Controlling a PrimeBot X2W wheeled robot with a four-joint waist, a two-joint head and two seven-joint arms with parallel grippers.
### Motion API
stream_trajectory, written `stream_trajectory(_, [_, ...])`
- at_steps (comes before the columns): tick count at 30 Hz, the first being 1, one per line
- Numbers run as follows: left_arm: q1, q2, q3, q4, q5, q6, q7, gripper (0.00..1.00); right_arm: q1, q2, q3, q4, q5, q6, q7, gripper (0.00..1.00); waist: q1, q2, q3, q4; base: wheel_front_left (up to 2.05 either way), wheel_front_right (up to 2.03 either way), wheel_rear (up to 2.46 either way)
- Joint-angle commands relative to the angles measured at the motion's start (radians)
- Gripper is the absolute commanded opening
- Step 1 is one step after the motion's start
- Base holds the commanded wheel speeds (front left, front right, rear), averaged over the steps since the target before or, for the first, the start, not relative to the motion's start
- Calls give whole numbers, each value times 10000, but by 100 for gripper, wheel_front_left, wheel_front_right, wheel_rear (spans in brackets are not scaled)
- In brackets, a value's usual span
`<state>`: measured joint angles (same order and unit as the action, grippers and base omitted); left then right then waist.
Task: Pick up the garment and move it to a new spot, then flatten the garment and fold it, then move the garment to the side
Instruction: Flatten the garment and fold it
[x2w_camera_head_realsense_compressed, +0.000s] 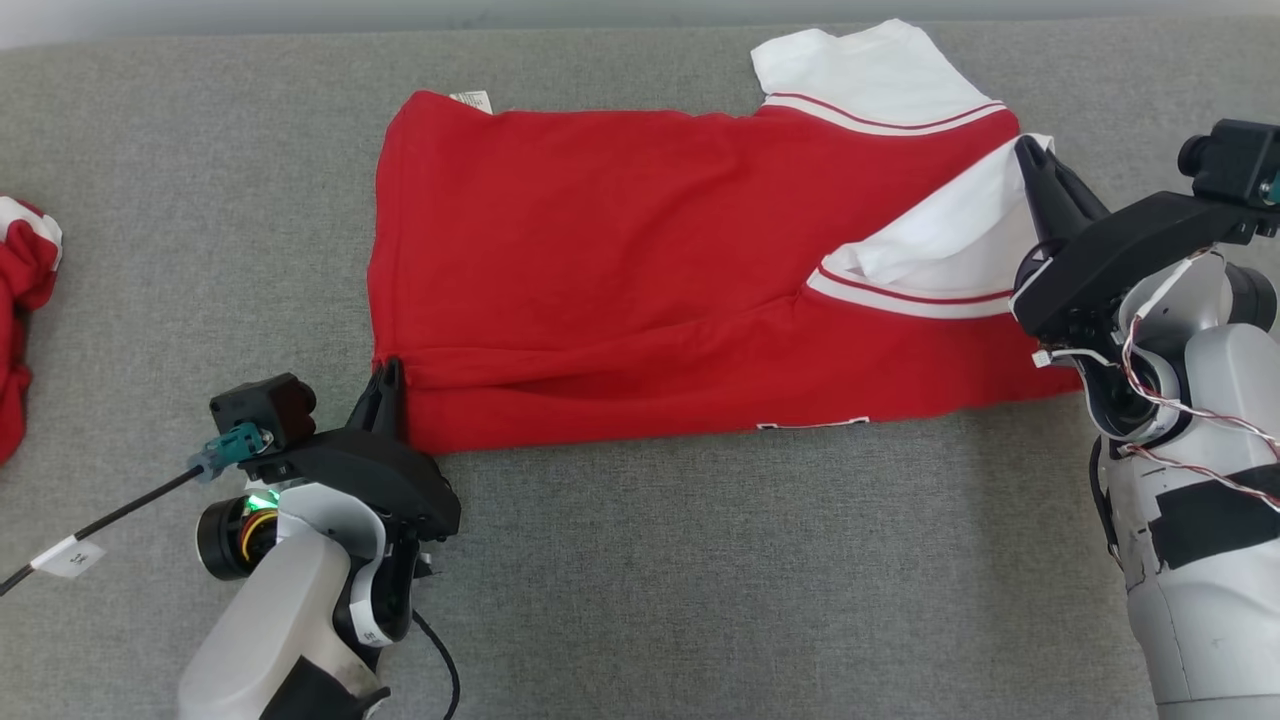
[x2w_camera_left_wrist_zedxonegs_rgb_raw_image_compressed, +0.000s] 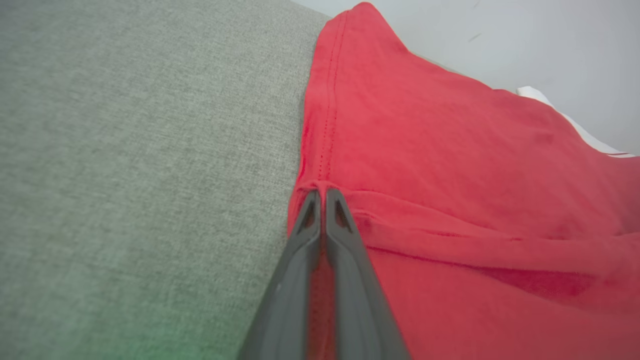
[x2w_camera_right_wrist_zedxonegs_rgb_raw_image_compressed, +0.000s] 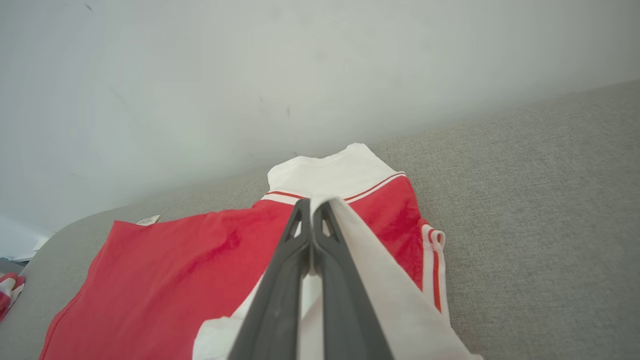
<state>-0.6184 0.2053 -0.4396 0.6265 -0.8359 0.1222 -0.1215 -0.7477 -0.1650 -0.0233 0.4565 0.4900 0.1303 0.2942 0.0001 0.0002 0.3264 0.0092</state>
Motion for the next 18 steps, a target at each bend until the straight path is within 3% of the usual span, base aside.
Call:
stream_trajectory(1, [-147,-30,2,133,92,-67,-103,0,-192,-88,105,184,64,6,-282,0,-1,-2,32,41,0,0,0])
stream_trajectory(6, [-352,-96,26,353,109,-58,-283,0,-316,-67,146,858,125,6,-539,0,-1,-2,-1,80,0,0,0])
stream_trajectory(7, [-383,-123,47,382,89,-59,-322,10,-321,-53,151,997,88,6,-526,30,-1,-2,-29,85,0,0,0])
stream_trajectory(8, [-398,-135,48,416,107,-52,-406,58,-304,-32,148,1138,51,6,-497,94,-1,-2,-62,89,0,0,0])
stream_trajectory(9, [-398,-135,48,416,107,-52,-406,58,-304,-32,148,1138,51,6,-497,94,-1,-2,-62,89,0,0,0])
stream_trajectory(10, [-395,-148,61,455,115,-37,-482,100,-300,4,95,1251,59,6,-543,100,-1,-2,-101,91,0,0,0])
stream_trajectory(18, [310,254,8,254,607,167,-1164,100,120,-134,-306,1268,24,6,-862,100,-1,-2,-560,77,0,0,0])
